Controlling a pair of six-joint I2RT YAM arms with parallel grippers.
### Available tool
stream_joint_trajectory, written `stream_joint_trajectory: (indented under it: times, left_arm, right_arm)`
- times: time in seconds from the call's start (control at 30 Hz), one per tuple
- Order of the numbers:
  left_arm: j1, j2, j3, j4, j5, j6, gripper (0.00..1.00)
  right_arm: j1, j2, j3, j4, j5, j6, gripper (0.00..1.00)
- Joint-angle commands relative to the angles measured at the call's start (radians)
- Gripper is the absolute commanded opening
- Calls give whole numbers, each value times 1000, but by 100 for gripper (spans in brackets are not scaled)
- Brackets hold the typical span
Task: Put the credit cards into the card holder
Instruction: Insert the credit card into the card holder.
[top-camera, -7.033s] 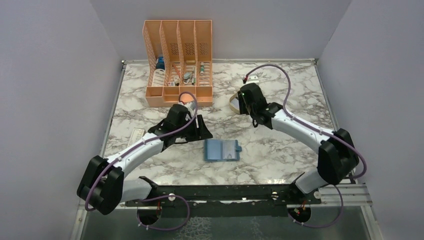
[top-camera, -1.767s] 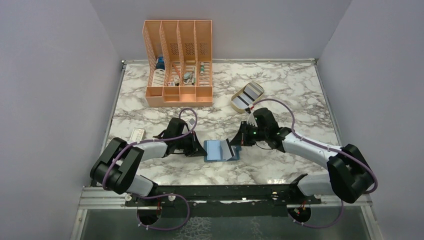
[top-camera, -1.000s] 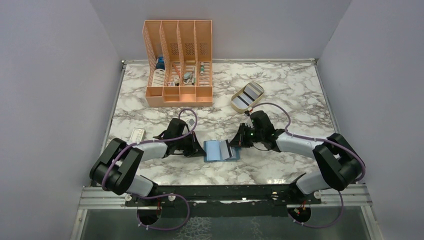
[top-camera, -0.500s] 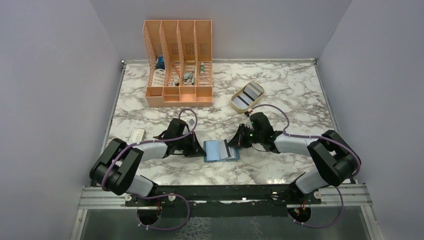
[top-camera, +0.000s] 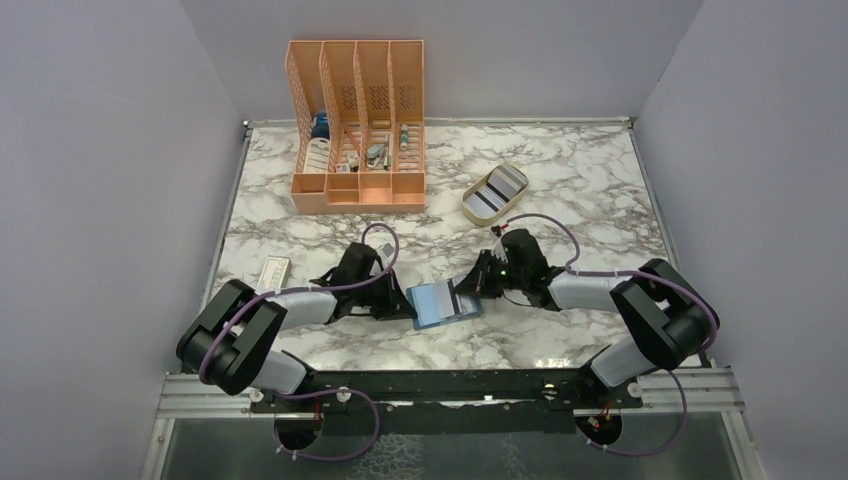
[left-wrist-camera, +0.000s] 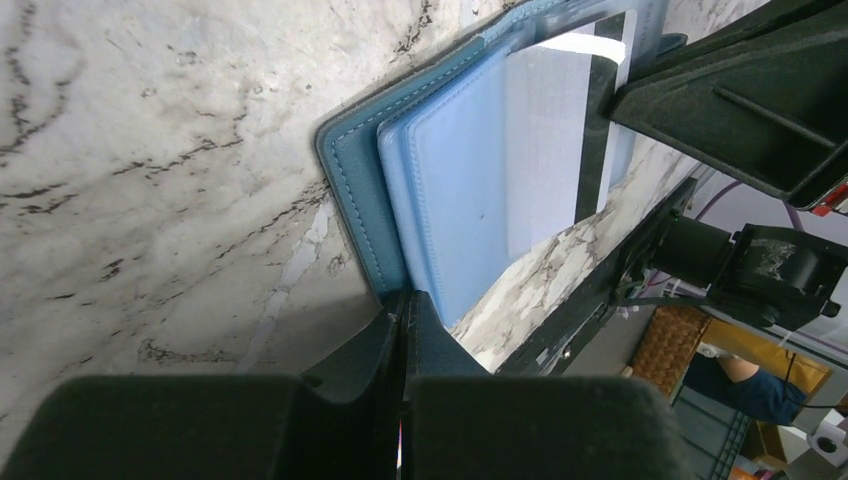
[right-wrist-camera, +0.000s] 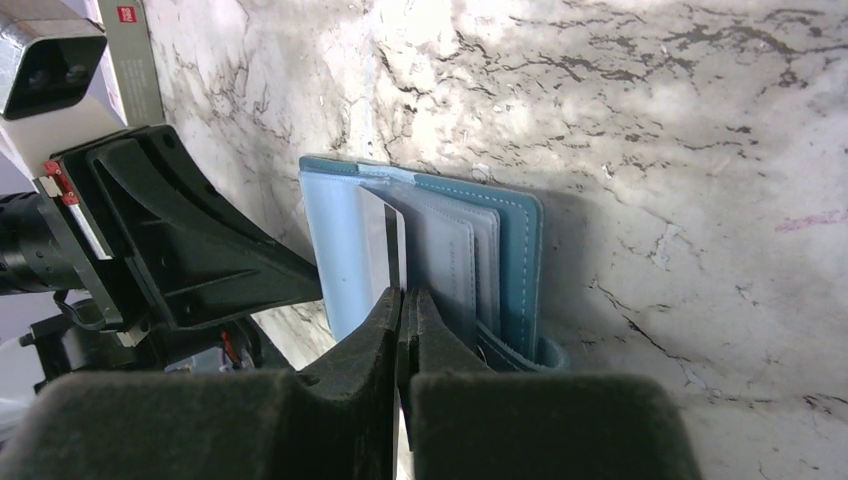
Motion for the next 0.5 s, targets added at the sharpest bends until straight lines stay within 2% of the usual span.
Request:
stream_joint_trajectory:
  times: [0.0, 0.27, 0.47]
  left_arm:
    - [-22, -5, -40, -8, -55, -22, 0]
    - [-24, -10, -41, 8, -61, -22, 0]
    - [-24, -13, -41, 23, -72, -8, 1]
  right_arm:
    - [6, -9, -42, 65, 30, 33, 1]
    - [10, -15, -39, 41, 24, 12, 2]
    - [13, -31, 21, -104, 50, -65, 27]
